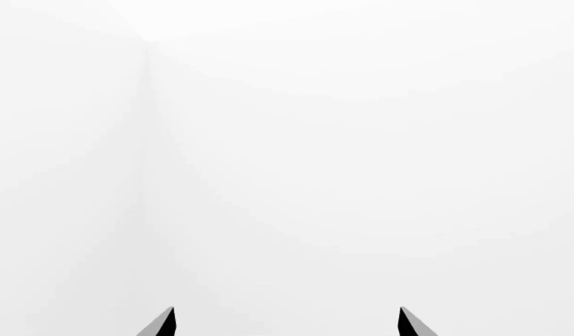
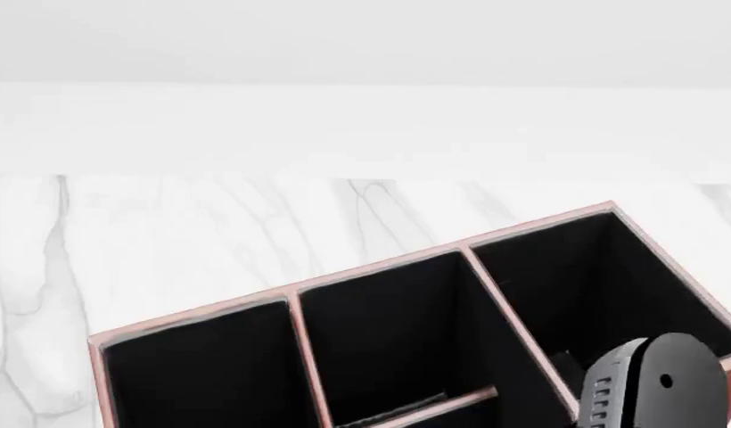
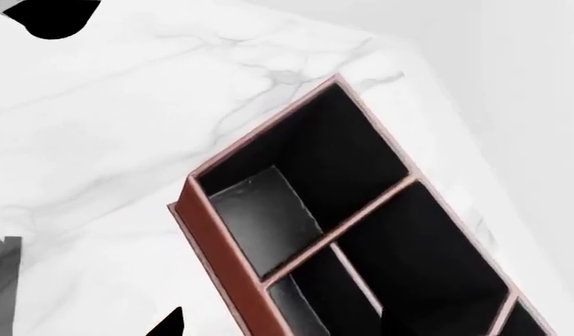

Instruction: Pick up the book and place it in the front compartment of the caddy.

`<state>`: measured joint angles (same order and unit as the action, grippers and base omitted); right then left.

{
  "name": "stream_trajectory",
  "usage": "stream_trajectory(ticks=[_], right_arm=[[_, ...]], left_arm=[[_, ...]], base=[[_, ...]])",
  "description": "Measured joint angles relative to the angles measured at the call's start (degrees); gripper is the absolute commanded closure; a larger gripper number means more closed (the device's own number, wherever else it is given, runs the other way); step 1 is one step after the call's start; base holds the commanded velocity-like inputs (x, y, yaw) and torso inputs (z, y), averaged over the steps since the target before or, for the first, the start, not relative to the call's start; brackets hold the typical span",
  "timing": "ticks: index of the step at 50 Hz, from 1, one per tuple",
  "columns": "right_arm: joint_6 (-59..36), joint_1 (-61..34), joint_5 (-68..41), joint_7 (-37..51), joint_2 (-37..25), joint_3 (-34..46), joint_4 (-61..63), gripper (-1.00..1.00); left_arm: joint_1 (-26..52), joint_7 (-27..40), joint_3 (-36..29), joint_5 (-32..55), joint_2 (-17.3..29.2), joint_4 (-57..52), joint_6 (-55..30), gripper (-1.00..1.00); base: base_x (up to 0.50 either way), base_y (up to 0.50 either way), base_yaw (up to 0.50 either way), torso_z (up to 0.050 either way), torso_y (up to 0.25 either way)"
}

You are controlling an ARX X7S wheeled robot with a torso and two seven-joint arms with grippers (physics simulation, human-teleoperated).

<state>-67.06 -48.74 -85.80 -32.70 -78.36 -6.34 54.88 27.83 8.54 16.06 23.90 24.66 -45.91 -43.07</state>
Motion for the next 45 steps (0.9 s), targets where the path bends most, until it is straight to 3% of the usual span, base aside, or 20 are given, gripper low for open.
stream_trajectory(ticks=[21, 45], right_arm=[[-0.48, 1.74, 3.98, -1.57, 0.75, 6.91, 3.9, -1.0], [13.47, 2.3, 16.0, -1.66, -10.48, 29.6, 5.11, -1.0]], left_arm=[[-0.14, 0.37, -0.12, 0.3, 0.23, 0.13, 0.26, -1.0], [-0.27, 0.8, -0.14, 0.71, 0.56, 0.22, 0.37, -1.0]], base=[[0.0, 0.0, 0.0, 0.0, 0.0], [0.0, 0.0, 0.0, 0.0, 0.0]])
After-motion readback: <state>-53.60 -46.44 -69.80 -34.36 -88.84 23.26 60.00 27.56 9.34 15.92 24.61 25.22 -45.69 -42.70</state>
